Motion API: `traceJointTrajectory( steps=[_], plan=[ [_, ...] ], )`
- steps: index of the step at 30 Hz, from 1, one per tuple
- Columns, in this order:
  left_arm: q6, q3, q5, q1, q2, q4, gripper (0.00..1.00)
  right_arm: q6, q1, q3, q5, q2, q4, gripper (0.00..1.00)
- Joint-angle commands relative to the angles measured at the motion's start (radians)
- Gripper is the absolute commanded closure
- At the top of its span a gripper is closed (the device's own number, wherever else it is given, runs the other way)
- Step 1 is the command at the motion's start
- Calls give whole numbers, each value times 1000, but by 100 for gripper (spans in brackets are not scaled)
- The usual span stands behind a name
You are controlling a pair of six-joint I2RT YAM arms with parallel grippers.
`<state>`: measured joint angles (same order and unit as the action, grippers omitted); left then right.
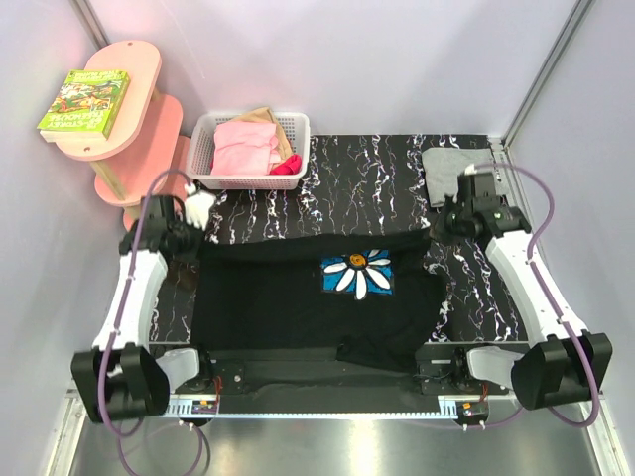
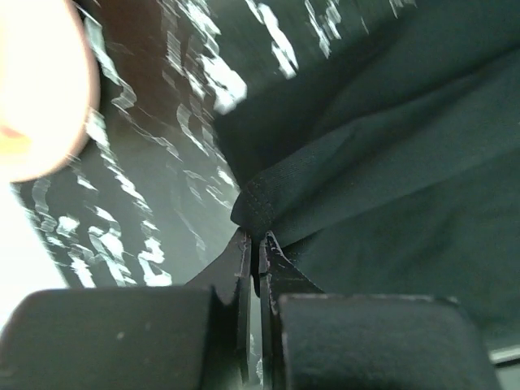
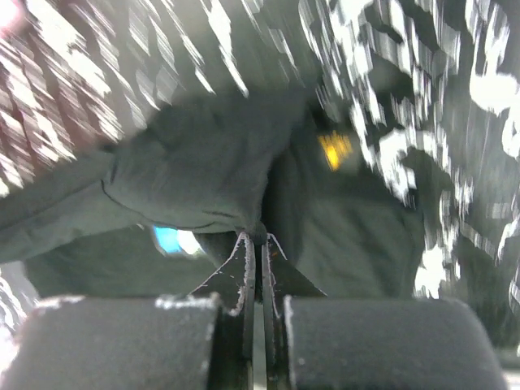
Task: Fold and stack the t-shirts
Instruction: Fold the flattened tshirt in 1/3 of the way
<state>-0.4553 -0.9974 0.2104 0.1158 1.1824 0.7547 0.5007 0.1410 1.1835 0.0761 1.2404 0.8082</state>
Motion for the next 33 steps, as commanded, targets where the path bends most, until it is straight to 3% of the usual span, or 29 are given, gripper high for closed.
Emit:
traceJointTrajectory(
  steps=[1,6,12,13,14,20,26,29,33],
  plan=[
    [-52,195,58,-1,-112,-51,100,22,-6,-175,68,-39,8,100],
    [-72,304,26,-1,-122,-84,100,42,-7,-249,122,2,2,100],
    [-77,302,27,1,-109,-54,96,50,-6,-283,206,8,16,45],
    [-83,301,23,-1,-116,-45,83,56,-7,-283,209,4,25,33],
    [-94,290,18,1,-119,-22,78,56,-6,-280,214,-5,40,31],
    [-114,134,-14,-1,-150,121,50,85,-6,-118,134,-13,57,31],
    [-28,-110,128,-2,-115,196,39,113,-6,28,85,213,-73,30],
    [47,-124,150,-44,-6,129,43,113,-4,73,83,365,-133,32],
    [66,-127,130,-103,201,92,69,110,15,103,91,499,-175,35]
  ],
)
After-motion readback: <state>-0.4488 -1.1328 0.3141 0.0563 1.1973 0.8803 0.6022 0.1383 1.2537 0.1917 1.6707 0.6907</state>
